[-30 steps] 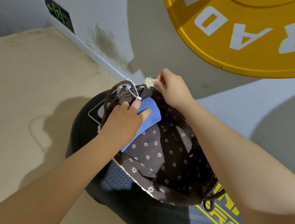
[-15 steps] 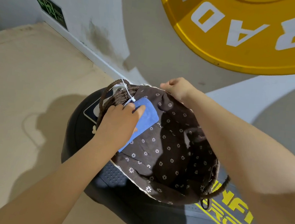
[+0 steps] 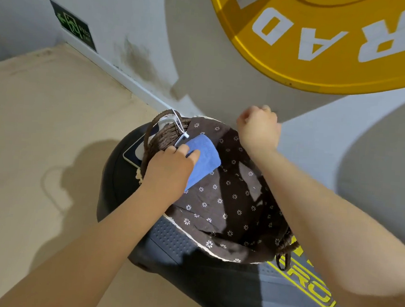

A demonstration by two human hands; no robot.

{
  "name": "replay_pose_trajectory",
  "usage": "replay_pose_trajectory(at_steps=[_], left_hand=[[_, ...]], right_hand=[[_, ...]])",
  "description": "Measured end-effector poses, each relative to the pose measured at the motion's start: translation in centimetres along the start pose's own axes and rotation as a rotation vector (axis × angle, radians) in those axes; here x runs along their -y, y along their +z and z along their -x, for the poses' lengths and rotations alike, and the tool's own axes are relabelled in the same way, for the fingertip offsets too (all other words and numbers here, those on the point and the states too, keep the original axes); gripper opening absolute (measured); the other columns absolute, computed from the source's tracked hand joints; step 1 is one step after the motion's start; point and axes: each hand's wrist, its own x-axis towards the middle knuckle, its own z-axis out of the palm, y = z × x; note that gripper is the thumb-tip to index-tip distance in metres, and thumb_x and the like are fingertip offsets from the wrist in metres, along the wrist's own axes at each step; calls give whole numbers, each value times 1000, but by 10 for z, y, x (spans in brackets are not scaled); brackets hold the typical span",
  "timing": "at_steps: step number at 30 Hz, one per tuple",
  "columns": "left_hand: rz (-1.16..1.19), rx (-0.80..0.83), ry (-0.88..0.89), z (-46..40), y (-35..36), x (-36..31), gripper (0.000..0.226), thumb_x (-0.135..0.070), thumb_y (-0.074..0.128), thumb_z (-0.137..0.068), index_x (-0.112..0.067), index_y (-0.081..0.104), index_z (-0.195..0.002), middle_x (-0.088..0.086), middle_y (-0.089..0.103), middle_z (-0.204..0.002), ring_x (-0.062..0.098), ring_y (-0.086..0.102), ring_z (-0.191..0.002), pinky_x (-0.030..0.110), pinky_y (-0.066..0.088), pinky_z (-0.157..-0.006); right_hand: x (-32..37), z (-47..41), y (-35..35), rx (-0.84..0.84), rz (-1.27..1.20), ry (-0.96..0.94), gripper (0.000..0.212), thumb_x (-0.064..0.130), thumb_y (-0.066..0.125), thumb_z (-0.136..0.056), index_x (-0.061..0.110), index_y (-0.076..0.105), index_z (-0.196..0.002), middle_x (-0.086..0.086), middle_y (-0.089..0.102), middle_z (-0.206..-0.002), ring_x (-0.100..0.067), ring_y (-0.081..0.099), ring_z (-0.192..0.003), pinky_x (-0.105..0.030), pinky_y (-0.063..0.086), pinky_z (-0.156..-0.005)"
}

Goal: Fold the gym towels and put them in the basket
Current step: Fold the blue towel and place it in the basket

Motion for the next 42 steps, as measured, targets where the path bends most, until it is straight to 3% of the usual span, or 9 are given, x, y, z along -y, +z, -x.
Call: replay_pose_trajectory(at_steps=[2,5,10,14,18,23,25,30,42], left_hand=[[-4,0,-26,3,-1,0,68,-22,58,-88,-19,20,-144,6,32,-144,27,41,-123,33,41,-89],[-26,-39,-68,8,-2,-1,57,-23,53,-90,-16,27,-140,8,37,-139,28,41,-121,34,40,-89],[-35,25,-147,15,-4,-4,55,-24,53,-89,-15,27,-137,14,38,-133,33,46,-114,36,40,-89],[-59,110,-150,11,-8,-5,61,-24,61,-83,-16,29,-134,14,40,-130,33,47,-114,37,41,-87],[-55,82,-126,19,-24,-4,65,-35,59,-84,-15,28,-138,12,40,-131,31,41,-119,37,40,-89],[93,-334,118,33,-55,-36,39,-26,51,-74,-3,65,-102,13,64,-82,30,62,-66,32,51,-50],[149,-340,188,43,-70,-66,45,-33,40,-72,-8,68,-96,5,65,-72,24,63,-56,22,44,-42],[207,-23,251,80,-124,-163,35,-32,43,-91,-15,51,-121,6,57,-115,27,55,-108,36,45,-79],[318,227,589,306,-390,-349,28,-26,47,-90,-16,54,-115,3,62,-111,27,55,-105,35,46,-83]], right_hand=[[10,31,4,-41,-129,-106,19,16,42,-92,4,56,-96,-15,58,-98,-32,55,-91,-38,43,-72],[12,68,28,248,-267,-53,14,9,45,-87,8,51,-75,-22,63,-95,-34,60,-91,-33,49,-77],[14,91,54,516,-456,-10,27,-4,39,-84,0,44,-110,-21,51,-119,-33,48,-109,-24,31,-73],[12,93,49,665,-426,-46,69,-3,37,-87,10,11,-150,-11,19,-156,-25,22,-143,-28,23,-112],[-6,90,13,553,-405,-106,52,-2,42,-87,8,39,-138,-9,48,-140,-25,43,-130,-25,33,-103],[-55,104,-56,293,-180,-333,31,14,47,-92,12,53,-122,-8,65,-112,-29,58,-106,-35,47,-89],[-81,120,-85,235,-115,-347,29,18,46,-93,15,53,-121,-9,65,-111,-31,58,-104,-39,48,-87],[-158,190,-181,233,23,-249,29,15,43,-91,14,55,-118,-11,61,-120,-33,56,-111,-39,47,-88],[-211,468,-497,439,45,223,25,15,35,-92,14,54,-109,-11,60,-111,-35,56,-99,-40,49,-81]])
